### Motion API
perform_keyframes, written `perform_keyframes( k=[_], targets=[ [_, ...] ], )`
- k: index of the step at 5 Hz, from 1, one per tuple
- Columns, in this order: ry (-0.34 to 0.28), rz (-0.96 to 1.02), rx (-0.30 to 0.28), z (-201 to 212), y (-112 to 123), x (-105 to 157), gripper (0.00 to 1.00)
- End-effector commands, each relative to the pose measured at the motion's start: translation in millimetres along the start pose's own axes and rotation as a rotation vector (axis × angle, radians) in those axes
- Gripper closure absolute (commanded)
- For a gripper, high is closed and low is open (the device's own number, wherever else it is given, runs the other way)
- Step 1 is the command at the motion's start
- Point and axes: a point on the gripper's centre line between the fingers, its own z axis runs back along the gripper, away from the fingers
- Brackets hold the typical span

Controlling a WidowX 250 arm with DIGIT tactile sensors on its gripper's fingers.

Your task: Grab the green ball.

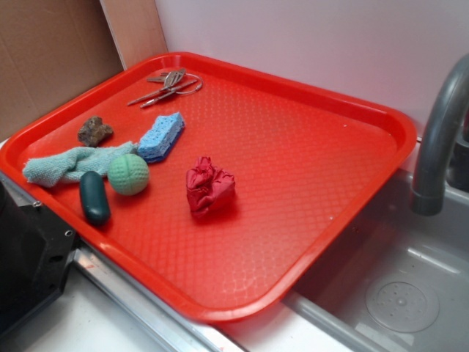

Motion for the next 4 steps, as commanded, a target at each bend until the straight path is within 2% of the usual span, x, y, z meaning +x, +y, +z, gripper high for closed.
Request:
perform_keyframes(
  k=[1,2,3,4],
  targets=[
    [-0.011,-0.3,0.058,-97,23,30,0.0],
    [-0.014,-0.296,-0.022,-149,21,29,0.0],
    [0.07,-0.275,-0.032,-181,28,17,0.0],
    [0.118,-0.307,-0.043,-213,14,18,0.0]
  ],
)
